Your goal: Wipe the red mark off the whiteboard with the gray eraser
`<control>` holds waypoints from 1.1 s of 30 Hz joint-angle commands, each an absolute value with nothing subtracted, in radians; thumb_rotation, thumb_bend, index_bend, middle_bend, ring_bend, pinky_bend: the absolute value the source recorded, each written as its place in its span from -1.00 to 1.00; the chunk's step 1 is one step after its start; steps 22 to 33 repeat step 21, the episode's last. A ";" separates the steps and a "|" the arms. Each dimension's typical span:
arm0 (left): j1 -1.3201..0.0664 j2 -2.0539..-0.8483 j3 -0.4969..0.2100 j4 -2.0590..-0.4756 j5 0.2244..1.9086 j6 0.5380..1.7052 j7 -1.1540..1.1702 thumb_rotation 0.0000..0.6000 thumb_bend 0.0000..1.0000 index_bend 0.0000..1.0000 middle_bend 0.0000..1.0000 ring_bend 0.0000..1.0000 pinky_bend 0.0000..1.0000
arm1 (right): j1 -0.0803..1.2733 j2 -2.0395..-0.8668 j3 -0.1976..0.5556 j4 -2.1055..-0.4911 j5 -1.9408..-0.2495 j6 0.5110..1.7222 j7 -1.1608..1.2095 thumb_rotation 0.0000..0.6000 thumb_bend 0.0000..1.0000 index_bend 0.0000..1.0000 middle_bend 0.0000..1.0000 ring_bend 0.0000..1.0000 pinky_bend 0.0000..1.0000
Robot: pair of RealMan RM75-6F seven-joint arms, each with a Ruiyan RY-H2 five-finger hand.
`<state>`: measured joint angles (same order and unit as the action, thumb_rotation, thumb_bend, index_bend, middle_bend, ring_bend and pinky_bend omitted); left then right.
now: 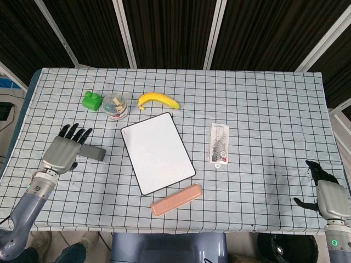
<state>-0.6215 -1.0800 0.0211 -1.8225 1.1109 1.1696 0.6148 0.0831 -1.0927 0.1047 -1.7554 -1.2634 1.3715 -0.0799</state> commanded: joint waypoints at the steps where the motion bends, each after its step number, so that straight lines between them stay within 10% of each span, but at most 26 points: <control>1: -0.500 -1.029 0.069 -1.830 1.224 1.271 0.421 1.00 -0.76 -0.98 -0.79 -1.00 -0.84 | 0.082 -1.095 0.108 -1.754 -1.269 1.380 -0.073 1.00 -0.89 -0.74 -0.73 -0.56 -0.53; 16: -0.280 -1.018 0.152 -1.701 1.503 1.540 0.172 1.00 -0.76 -0.98 -0.82 -1.00 -0.86 | 0.061 -1.168 0.118 -1.643 -1.421 1.542 -0.065 1.00 -0.89 -0.75 -0.76 -0.57 -0.53; 33: -0.248 -1.008 0.144 -1.691 1.529 1.578 0.134 1.00 -0.76 -0.98 -0.82 -1.00 -0.87 | 0.060 -1.167 0.116 -1.638 -1.425 1.540 -0.063 1.00 -0.89 -0.75 -0.76 -0.57 -0.53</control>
